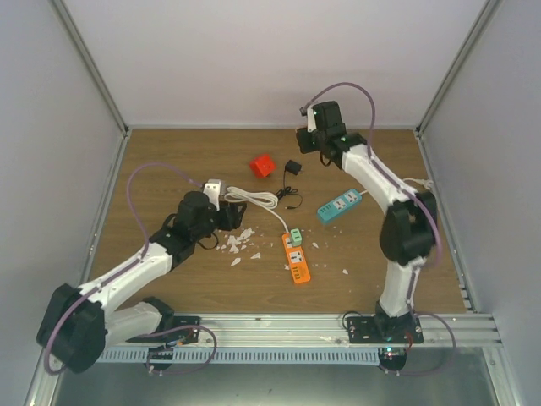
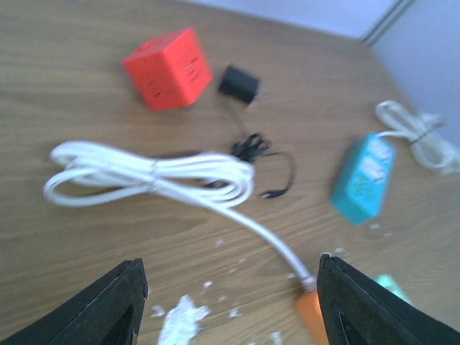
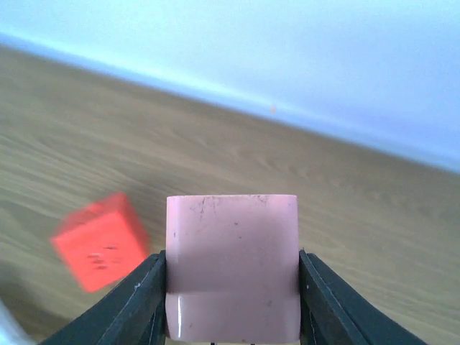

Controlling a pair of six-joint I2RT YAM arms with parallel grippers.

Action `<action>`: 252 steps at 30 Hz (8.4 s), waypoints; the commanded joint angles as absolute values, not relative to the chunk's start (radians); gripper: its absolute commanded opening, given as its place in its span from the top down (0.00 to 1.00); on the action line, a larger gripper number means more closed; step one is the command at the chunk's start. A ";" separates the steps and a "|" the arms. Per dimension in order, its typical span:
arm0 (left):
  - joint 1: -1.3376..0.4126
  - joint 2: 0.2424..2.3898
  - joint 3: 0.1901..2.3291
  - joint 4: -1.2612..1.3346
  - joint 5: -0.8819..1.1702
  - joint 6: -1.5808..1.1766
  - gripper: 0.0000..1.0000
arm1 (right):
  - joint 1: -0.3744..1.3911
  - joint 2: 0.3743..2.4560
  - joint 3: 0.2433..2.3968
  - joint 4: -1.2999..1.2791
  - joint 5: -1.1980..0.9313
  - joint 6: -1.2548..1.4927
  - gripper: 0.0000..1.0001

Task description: Insert the plug

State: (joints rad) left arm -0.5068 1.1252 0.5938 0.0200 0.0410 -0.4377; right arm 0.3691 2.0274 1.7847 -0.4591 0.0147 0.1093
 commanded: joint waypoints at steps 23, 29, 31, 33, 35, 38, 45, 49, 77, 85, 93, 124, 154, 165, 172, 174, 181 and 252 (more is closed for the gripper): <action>-0.299 0.981 0.517 0.346 0.860 -0.665 0.32 | 1.056 1.216 0.907 -0.031 0.423 0.134 0.95; -0.361 0.976 0.498 0.368 0.814 -0.679 0.32 | 1.063 1.171 0.849 0.046 0.367 0.123 0.95; -0.372 0.974 0.508 0.377 0.816 -0.682 0.32 | 1.066 1.169 0.838 0.063 0.345 0.121 0.94; -0.379 0.976 0.518 0.393 0.834 -0.680 0.32 | 1.068 1.177 0.839 0.065 0.340 0.119 0.95; -0.391 0.984 0.535 0.391 0.839 -0.674 0.32 | 1.071 1.182 0.834 0.071 0.334 0.116 0.95; -0.410 1.006 0.553 0.376 0.816 -0.664 0.32 | 1.074 1.176 0.828 0.084 0.309 0.120 0.94; -0.446 1.053 0.582 0.402 0.790 -0.664 0.34 | 1.086 1.180 0.826 0.088 0.284 0.116 0.95; -0.456 1.067 0.604 0.397 0.772 -0.662 0.38 | 1.098 1.191 0.827 0.095 0.264 0.111 0.94; -0.456 0.936 0.622 0.167 0.750 -0.164 1.00 | 1.107 1.262 1.427 -0.672 0.080 0.203 0.00; -0.474 0.859 0.576 0.176 0.863 -0.083 1.00 | 1.105 1.065 1.244 -0.534 -0.298 0.152 0.01; -0.647 0.943 0.630 0.086 0.819 0.042 1.00 | 1.105 1.008 1.222 -0.769 -0.225 0.114 0.05; -0.798 0.904 0.628 0.064 0.822 0.125 1.00 | 1.105 1.093 1.078 -0.807 -0.268 0.054 0.76; -0.727 0.907 0.460 0.546 0.768 -0.234 0.01 | 1.032 0.942 1.073 -0.673 -0.231 0.146 1.00; -0.748 0.961 0.384 0.845 0.810 -0.313 0.21 | 1.000 0.933 1.052 -0.658 -0.297 0.135 1.00; -0.756 0.963 0.392 0.825 0.830 -0.289 0.56 | 0.987 0.933 1.049 -0.650 -0.321 0.127 0.99; -0.761 0.970 0.394 0.825 0.833 -0.282 0.69 | 0.984 0.931 1.049 -0.650 -0.326 0.127 1.00; -0.769 0.951 0.444 0.599 0.751 -0.188 1.00 | 0.977 0.943 1.095 -0.697 -0.326 0.115 0.51; -0.346 0.856 0.496 0.218 0.437 -0.303 0.01 | 0.894 1.170 1.030 -0.857 0.043 0.395 0.99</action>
State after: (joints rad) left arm -0.3859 0.8845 0.5083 0.1902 0.5076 -0.2234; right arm 0.9230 1.1061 1.0561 -0.8444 -0.0284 0.2863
